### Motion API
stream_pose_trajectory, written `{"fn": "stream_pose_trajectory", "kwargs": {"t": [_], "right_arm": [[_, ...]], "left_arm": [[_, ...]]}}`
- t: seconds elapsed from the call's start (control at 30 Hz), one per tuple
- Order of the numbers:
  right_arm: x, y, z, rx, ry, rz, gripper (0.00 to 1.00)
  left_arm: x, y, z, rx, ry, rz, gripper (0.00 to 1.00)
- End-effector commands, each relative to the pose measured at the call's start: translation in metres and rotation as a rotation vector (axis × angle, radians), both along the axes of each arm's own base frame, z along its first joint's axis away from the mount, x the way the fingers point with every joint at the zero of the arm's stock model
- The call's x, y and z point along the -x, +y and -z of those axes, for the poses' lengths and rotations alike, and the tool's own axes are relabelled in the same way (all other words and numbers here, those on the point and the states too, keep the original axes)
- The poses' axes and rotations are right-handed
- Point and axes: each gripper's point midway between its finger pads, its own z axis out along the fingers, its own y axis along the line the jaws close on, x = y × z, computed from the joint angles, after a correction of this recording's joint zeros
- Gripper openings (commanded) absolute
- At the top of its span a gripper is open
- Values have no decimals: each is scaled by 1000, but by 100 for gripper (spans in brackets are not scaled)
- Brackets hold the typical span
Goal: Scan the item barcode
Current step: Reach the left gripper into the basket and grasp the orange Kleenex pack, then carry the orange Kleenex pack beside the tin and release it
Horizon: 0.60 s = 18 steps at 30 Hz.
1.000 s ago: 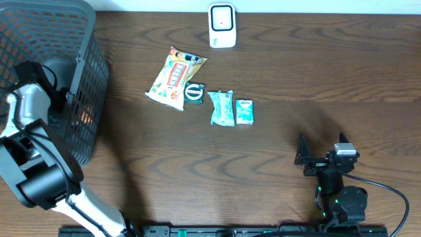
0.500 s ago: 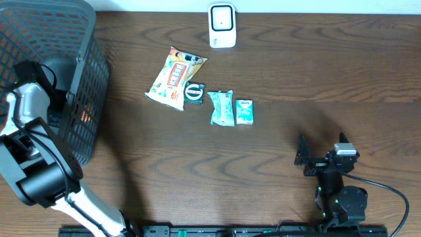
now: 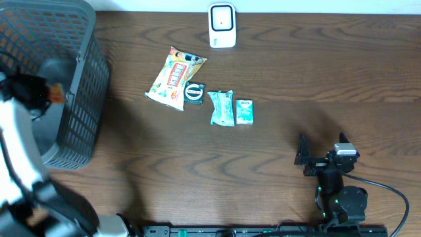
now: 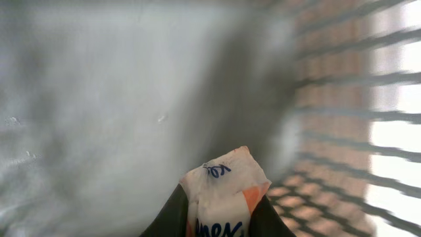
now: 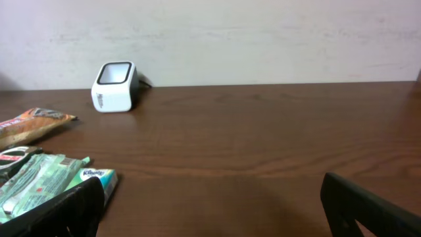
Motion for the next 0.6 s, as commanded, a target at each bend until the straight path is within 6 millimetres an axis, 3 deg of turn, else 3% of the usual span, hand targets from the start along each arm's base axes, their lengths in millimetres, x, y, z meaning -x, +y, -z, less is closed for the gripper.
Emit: {"fn": "stream_pose_trajectory", "kwargs": {"t": [0.0, 0.17, 0.33, 0.43, 0.57], "right_arm": [[0, -1, 0, 11, -1, 4, 99], [0, -1, 0, 12, -1, 4, 99], [0, -1, 0, 12, -1, 4, 99], [0, -1, 0, 11, -1, 4, 99], [0, -1, 0, 12, -1, 4, 99]], "left_arm": [[14, 2, -58, -78, -132, -34, 8], [32, -23, -133, -174, -321, 2, 8], [30, -82, -186, -166, -516, 195, 8], [20, -121, -203, -182, -580, 339, 8], [3, -177, -197, -208, -569, 561, 8]]}}
